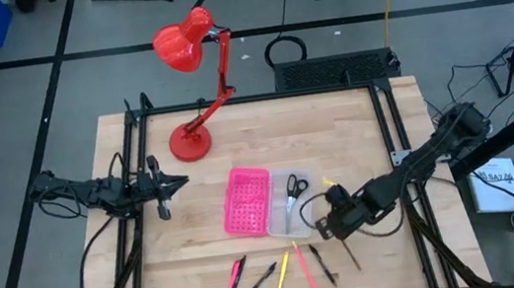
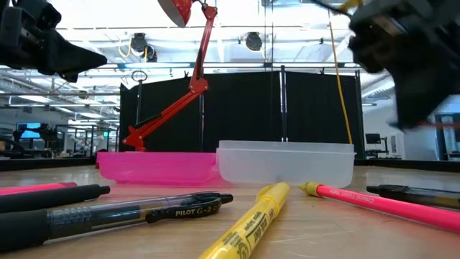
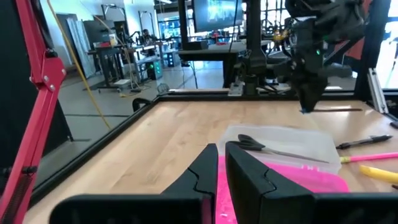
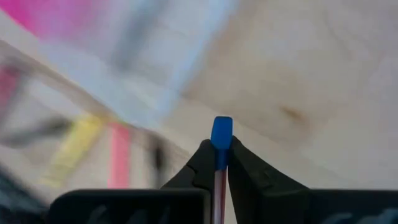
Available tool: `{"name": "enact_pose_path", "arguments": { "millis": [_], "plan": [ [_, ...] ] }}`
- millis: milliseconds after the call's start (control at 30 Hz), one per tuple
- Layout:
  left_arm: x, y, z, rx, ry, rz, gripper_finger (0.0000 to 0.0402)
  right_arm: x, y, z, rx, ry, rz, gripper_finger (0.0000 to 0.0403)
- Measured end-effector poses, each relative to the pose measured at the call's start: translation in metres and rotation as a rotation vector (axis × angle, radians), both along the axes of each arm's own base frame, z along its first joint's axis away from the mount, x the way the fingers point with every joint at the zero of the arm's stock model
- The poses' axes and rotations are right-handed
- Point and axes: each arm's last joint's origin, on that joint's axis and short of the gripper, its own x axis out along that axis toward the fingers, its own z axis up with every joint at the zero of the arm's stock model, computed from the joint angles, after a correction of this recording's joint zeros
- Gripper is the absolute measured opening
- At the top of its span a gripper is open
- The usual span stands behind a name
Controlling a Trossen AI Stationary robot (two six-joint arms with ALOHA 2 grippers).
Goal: Pick & place school supplies into a supply box
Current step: Put the brown supply in the pink box
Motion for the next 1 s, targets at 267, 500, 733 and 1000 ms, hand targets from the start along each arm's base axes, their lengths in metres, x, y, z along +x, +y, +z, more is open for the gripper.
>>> {"name": "enact_pose_path", "arguments": {
  "millis": [267,500,733,1000],
  "plan": [
    [0.0,0.0,0.001,-0.026,-0.014,-0.011,0.004,0.013,-0.033,0.046,-0.018,-0.367,-0.221,0.0015],
    [0.0,-0.001,-0.001,-0.049,0.005,-0.045,0.004,0.046,-0.088,0.051,-0.083,-0.494,-0.303,0.0015],
    [0.0,-0.001,-0.002,-0.044,0.015,-0.043,0.004,0.07,-0.119,0.015,-0.087,-0.391,-0.298,0.0015],
    [0.0,-0.001,-0.002,-0.042,0.014,-0.042,0.004,0.078,-0.134,-0.01,-0.07,-0.291,-0.319,0.0015]
  ]
}}
